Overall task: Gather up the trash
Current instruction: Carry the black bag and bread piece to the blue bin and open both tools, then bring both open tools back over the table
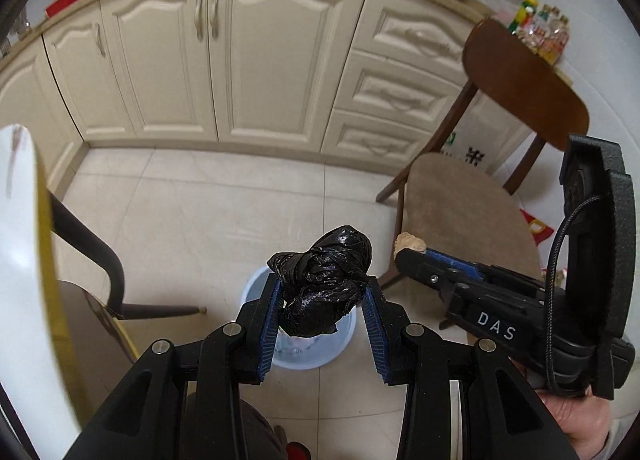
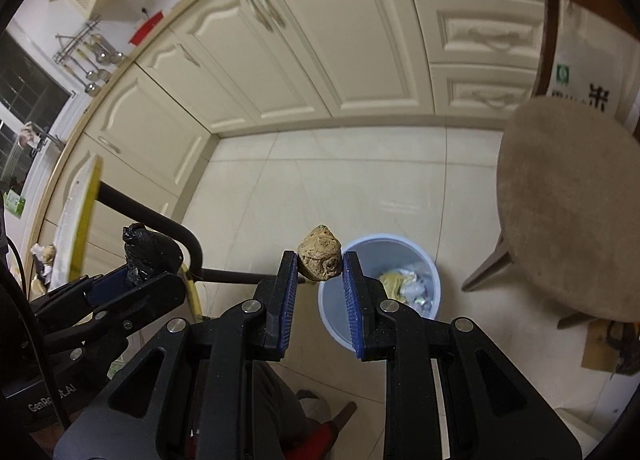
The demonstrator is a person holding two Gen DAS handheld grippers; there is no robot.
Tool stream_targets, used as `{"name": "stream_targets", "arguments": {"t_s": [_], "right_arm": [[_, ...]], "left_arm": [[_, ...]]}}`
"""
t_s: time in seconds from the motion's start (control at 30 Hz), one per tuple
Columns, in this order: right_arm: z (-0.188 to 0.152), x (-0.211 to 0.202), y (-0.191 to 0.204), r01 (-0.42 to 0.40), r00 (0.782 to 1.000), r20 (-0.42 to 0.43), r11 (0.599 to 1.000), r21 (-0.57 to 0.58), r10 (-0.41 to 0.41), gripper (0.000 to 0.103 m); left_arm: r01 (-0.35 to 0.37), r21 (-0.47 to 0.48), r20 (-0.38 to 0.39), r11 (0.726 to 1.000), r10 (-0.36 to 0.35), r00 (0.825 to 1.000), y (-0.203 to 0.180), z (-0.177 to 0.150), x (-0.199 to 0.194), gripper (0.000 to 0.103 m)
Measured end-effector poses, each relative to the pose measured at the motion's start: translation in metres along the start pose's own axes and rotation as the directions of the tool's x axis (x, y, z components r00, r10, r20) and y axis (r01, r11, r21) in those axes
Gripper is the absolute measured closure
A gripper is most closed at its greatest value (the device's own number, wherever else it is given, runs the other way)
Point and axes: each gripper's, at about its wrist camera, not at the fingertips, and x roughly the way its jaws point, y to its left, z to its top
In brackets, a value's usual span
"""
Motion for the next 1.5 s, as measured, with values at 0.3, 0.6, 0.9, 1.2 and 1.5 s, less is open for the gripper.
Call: {"name": "stream_targets", "arguments": {"t_s": [0.3,0.6,0.9,1.2,1.5], "right_arm": [[0.005,0.028,-0.018,0.000,0.999,-0.050,0.999,0.035,0.002,0.079],[0.001,0.029,-0.036,0.046,0.998,-0.048,0.993,0.108,-0.041,0.015],[0.001,-0.006,-0.030,0.142,0.990,-0.003,0.979,0.148,-0.143,0.000],[0.009,-0.069,0.027,0.125,0.983,0.121,0.989,0.084,-0.135,0.000],[0.005,-0.137,0.126,0.084,0.960,0.271,0.995,-0.056,-0.066,0.000]], "left_arm": [[-0.026,0.013,-0.082,1.000,0.027,0.996,-0.004,0.025,0.049,0.044],[-0.106,0.039,-0.049,0.994,0.108,0.993,-0.020,0.015,0.050,0.012],[-0.097,0.077,0.062,0.992,0.092,0.994,-0.033,-0.014,-0.002,0.001],[-0.066,0.058,0.186,0.996,0.054,0.981,-0.007,-0.059,-0.095,0.001],[-0.109,-0.005,0.375,0.994,0.103,0.921,0.042,-0.143,-0.226,0.001]]}}
